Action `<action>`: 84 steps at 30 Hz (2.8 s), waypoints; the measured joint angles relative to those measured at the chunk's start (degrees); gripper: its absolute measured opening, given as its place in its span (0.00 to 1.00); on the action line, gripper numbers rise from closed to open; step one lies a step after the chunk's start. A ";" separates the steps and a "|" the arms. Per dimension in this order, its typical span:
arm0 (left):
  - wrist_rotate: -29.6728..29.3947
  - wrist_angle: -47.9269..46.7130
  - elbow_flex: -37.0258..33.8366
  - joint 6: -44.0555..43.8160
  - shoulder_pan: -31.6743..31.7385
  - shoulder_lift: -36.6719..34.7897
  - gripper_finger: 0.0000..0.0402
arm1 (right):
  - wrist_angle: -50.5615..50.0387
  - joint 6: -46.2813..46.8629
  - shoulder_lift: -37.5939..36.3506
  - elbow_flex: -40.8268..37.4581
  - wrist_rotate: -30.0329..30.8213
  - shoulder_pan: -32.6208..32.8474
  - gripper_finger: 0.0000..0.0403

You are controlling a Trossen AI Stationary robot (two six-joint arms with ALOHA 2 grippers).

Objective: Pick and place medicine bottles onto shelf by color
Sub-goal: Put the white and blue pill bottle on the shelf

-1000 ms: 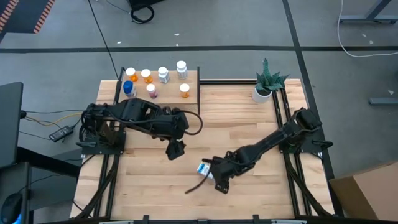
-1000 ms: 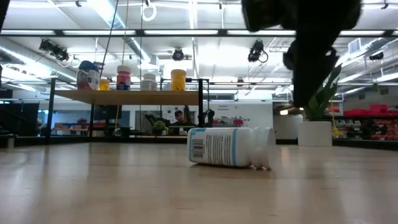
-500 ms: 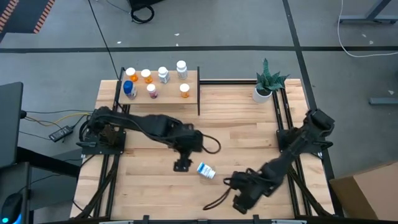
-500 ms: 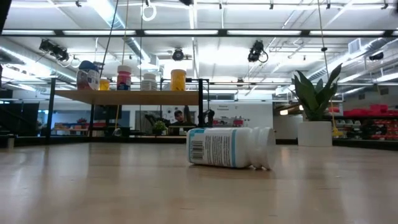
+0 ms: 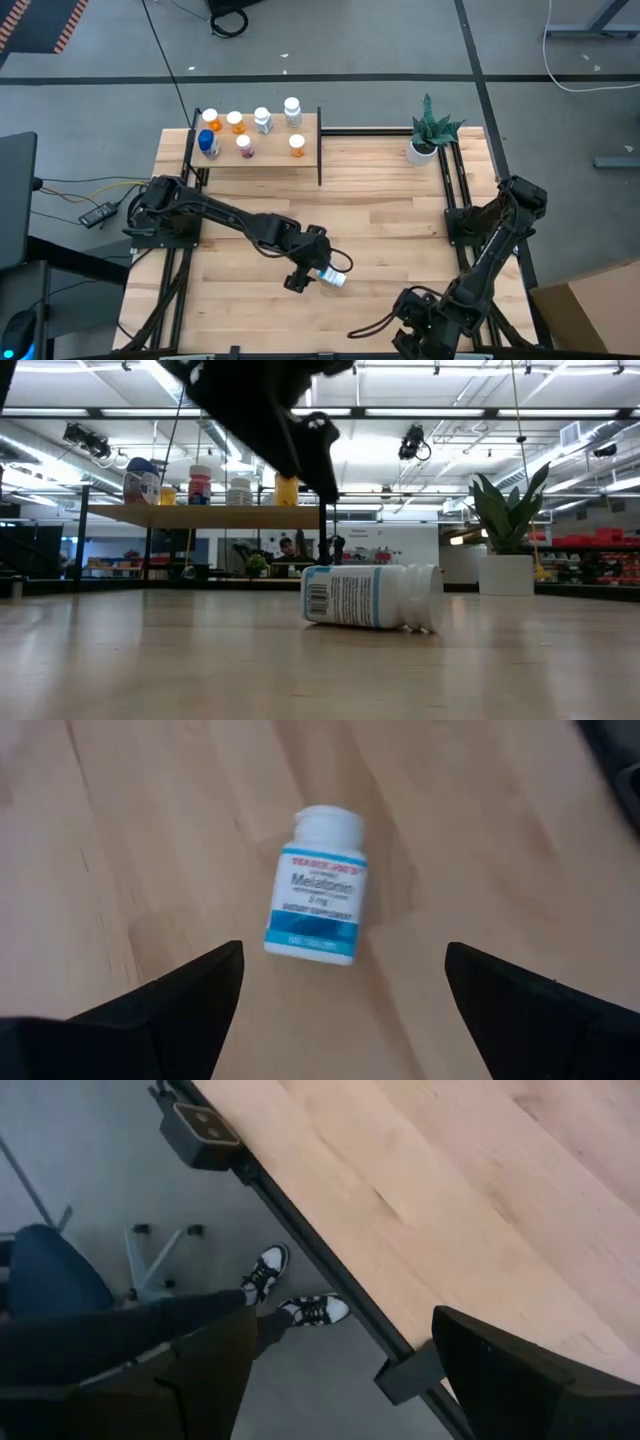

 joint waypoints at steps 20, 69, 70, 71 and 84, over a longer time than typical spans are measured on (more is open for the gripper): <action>-3.16 16.61 -3.82 -1.31 -0.70 8.66 0.88 | 5.95 2.56 0.09 0.04 1.70 -2.31 0.77; -13.86 1.50 -3.80 -27.38 5.97 -16.42 0.63 | -0.84 -8.32 -4.58 -0.04 23.42 -10.80 0.77; -13.88 1.44 -3.80 -27.71 5.99 -17.24 0.62 | -0.75 -9.22 -6.06 -0.04 27.30 -11.72 0.77; -14.03 1.46 -3.80 -28.23 5.99 -18.07 0.61 | -0.67 -10.04 -7.53 -0.04 31.37 -12.69 0.77; -21.36 4.17 -3.77 -29.29 3.05 -21.22 0.62 | 14.15 -21.01 -17.37 0.02 15.18 -33.83 0.75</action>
